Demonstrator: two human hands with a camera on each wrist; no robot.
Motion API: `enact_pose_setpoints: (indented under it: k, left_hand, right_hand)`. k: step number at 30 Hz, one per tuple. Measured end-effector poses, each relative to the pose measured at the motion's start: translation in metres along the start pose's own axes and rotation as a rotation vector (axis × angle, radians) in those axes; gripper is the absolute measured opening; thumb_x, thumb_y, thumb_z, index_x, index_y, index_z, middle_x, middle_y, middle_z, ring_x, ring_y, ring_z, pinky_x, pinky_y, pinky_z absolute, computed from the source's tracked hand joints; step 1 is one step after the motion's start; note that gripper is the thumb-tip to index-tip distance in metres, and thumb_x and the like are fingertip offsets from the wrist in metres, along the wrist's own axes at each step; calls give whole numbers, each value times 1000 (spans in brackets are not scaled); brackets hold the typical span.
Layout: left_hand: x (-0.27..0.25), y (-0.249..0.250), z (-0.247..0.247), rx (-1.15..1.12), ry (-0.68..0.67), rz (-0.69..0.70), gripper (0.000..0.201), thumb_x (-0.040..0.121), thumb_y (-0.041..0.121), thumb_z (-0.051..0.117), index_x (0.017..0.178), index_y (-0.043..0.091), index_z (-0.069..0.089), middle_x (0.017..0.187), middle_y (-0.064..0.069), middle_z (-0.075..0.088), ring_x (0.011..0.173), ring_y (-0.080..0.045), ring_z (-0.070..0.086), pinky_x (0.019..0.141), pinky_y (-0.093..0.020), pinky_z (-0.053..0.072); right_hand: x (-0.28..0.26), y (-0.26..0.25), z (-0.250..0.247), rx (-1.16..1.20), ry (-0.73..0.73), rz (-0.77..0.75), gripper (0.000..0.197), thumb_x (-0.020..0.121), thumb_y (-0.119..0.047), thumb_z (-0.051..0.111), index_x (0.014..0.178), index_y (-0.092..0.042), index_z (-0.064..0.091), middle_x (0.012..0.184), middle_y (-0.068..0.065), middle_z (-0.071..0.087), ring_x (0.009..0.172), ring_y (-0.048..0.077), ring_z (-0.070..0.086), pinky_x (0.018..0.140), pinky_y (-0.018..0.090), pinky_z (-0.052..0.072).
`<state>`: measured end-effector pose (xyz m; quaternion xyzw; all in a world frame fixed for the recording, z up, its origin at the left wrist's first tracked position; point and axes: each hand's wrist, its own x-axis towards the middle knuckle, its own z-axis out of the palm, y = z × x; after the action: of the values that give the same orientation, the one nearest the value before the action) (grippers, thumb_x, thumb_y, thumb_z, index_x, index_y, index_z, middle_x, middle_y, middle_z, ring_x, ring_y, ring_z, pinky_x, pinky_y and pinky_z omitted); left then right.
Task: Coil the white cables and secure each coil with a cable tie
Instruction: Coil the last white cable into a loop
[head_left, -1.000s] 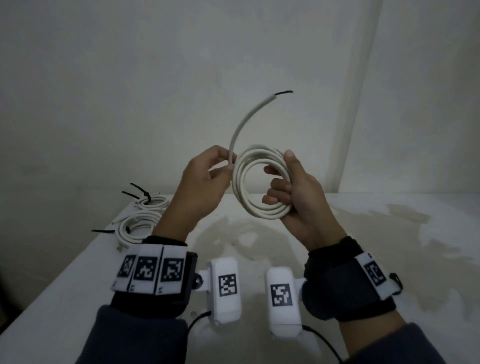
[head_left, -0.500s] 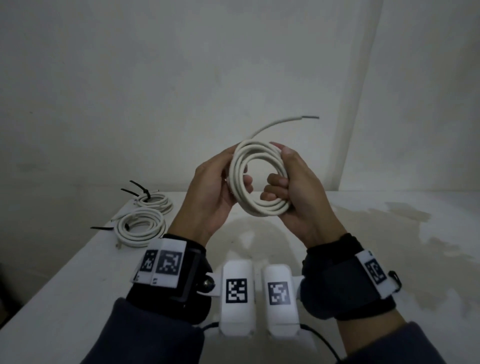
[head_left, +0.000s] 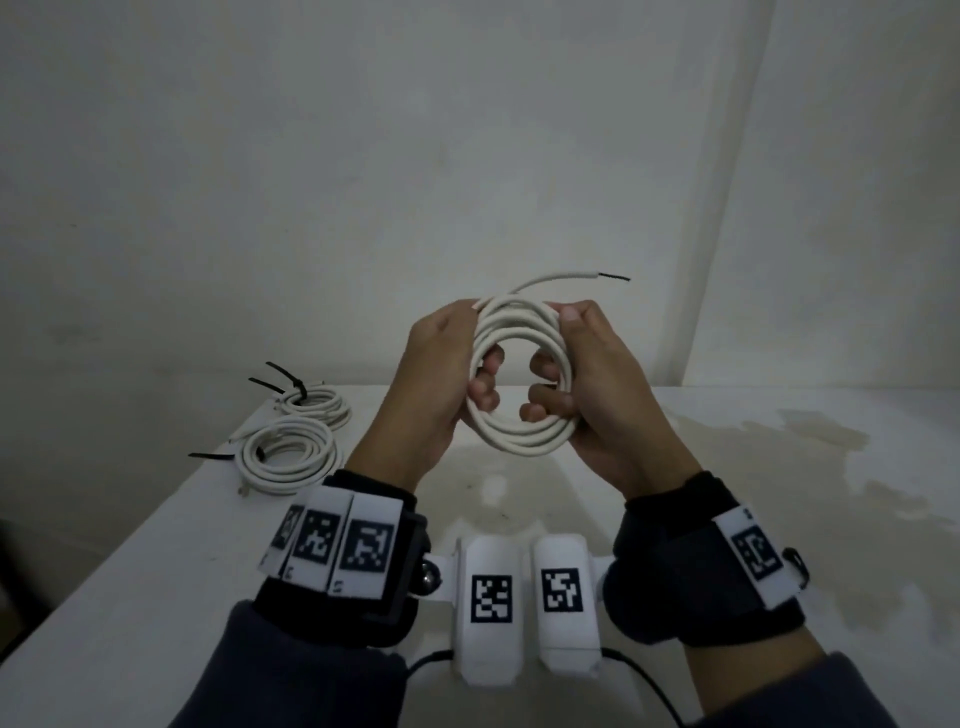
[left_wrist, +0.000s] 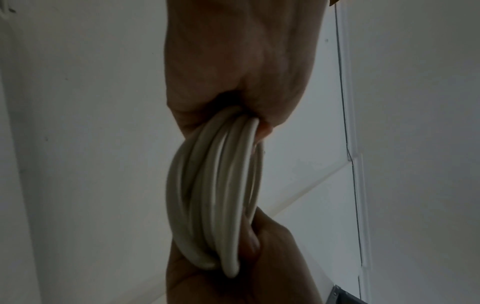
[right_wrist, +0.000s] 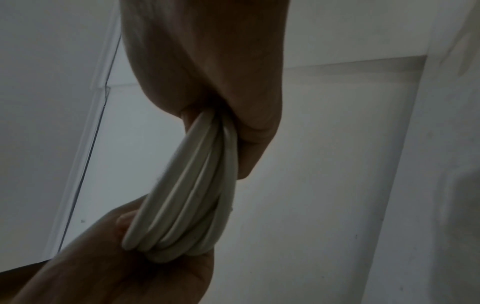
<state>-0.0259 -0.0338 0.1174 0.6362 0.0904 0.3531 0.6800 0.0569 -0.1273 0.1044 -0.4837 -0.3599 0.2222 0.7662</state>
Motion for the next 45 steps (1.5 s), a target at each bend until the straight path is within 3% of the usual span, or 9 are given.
enact_pose_setpoints:
  k: [8,17,20,23,26,34,36,39,45]
  left_hand:
    - [-1,4,-5,-127,-194,-54,31,100,19,41,124,15,61,60,-4,57,38,-11,38,39,-20,36]
    - [-2,2,0,-161,-80,-105,35,99,27,37,108,13,68,45,5,28,33,-6,19,37,-16,19]
    - [-2,4,-1,-87,-53,-63,31,95,39,51,101,15,70,47,6,27,34,-6,20,37,-17,19]
    - [-2,7,-7,-42,-43,-17,25,94,27,56,104,9,70,48,5,24,36,-7,18,37,-18,17]
    - [-3,12,-16,2,-91,-18,21,94,22,54,101,9,69,48,4,23,35,-6,17,37,-18,15]
    - [-2,18,-24,125,-103,-44,28,88,30,62,90,3,69,49,4,25,38,-8,17,38,-17,16]
    - [-1,19,-28,163,-78,-55,26,86,33,66,82,7,67,44,7,29,36,-7,20,36,-16,19]
    - [1,21,-33,223,-30,-30,28,85,33,67,87,5,68,41,9,35,34,-6,24,35,-15,22]
    - [5,23,-41,74,43,-76,18,89,29,62,79,14,65,41,8,28,33,-7,17,36,-14,16]
  right_hand:
    - [0,-7,-5,59,62,30,20,97,-17,39,78,-15,45,60,1,41,38,9,28,40,21,30]
    - [1,-4,1,185,153,67,16,95,-11,34,91,-18,48,66,7,44,37,12,26,41,21,31]
    - [1,-4,-1,248,77,60,18,97,-10,36,104,-18,51,70,10,46,39,15,32,46,26,37]
    - [0,-3,-2,275,-86,35,21,102,-31,39,115,-25,55,75,8,57,51,17,50,57,32,46]
    - [-2,-2,1,139,-149,11,31,101,-40,35,108,-27,62,86,3,67,72,17,59,62,31,51]
    - [-2,-2,8,92,-52,-51,33,101,-39,35,96,-18,60,81,6,68,62,18,60,57,35,53]
    - [-1,-2,4,-1,-16,-48,32,100,-41,38,95,-21,63,92,4,66,82,20,65,68,42,58]
    - [0,-2,-1,-138,56,-67,30,98,-42,43,95,-24,67,100,-4,62,103,16,62,71,30,55]
    - [2,-4,-10,106,99,-66,7,86,-7,65,85,-8,72,79,5,73,80,19,71,71,28,57]
